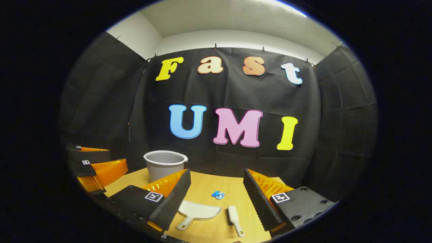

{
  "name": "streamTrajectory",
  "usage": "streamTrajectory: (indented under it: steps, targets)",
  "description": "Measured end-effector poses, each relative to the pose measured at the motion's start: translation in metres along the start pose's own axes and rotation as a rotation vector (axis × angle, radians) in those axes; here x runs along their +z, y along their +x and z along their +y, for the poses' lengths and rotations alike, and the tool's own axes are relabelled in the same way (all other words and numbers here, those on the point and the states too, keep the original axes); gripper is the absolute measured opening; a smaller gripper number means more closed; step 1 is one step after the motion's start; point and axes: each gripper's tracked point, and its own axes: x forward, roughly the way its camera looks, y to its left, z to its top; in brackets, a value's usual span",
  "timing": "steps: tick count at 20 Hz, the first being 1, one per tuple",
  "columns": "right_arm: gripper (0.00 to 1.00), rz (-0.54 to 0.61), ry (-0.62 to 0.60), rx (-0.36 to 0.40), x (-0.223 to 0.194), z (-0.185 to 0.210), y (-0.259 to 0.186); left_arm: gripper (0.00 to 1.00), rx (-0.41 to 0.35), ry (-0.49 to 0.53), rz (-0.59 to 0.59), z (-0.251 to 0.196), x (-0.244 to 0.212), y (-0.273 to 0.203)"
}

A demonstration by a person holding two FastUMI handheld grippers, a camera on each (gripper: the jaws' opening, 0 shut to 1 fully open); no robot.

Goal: Pick up the small broom and dustpan from the desktop, sweep the trash into the dustpan with the broom, and then empty the trash into the garbage bin.

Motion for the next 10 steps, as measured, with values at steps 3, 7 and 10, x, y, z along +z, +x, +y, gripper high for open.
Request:
streamTrajectory:
  steps: [3, 7, 10]
  targets:
    - [0.97, 0.009, 0.024, -0.009, -0.005, -0.006, 0.005, 0.72, -0.001, 0.011, -0.013, -0.005, 0.006, 0.003]
    - [1.00, 0.021, 0.041, -0.037, -0.008, -0.022, 0.006, 0.72, -0.029, 0.021, -0.012, -0.017, 0.005, 0.012]
    - [1.00, -0.005, 0.055, -0.060, -0.004, -0.032, 0.002, 0.72, -0.041, 0.022, -0.009, -0.022, 0.002, 0.015]
